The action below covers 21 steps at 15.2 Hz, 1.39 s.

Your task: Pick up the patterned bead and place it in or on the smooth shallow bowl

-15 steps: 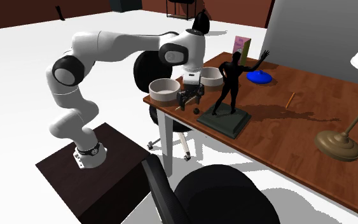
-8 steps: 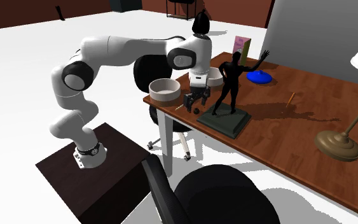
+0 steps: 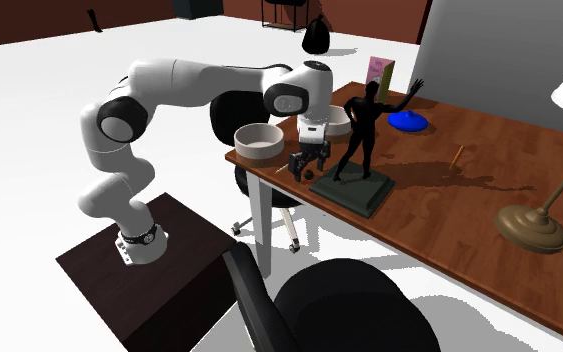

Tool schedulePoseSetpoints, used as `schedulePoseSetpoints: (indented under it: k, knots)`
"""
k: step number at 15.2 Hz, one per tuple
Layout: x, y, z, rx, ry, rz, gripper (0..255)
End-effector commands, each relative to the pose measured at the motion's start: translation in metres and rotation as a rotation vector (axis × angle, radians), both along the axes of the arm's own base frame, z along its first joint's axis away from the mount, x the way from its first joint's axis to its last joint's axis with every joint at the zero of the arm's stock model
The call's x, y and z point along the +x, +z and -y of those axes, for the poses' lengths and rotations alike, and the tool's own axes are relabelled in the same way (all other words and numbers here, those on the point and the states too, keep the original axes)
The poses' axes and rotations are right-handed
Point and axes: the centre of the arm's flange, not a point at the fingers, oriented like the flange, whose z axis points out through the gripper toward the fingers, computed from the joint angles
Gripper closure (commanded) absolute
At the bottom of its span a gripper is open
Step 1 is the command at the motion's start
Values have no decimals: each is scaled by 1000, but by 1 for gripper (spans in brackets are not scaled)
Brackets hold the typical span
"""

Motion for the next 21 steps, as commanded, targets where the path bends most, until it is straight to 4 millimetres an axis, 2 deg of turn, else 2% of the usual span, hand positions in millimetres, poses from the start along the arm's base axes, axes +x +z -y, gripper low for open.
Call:
schedulePoseSetpoints:
  k: [1, 2, 3, 12, 21]
  knots:
    - [0, 0, 0, 0, 0, 0, 0]
    - [0, 0, 0, 0, 0, 0, 0]
    - [0, 0, 0, 0, 0, 0, 255]
    - [0, 0, 0, 0, 0, 0, 255]
    - [0, 47, 0, 0, 0, 0, 255]
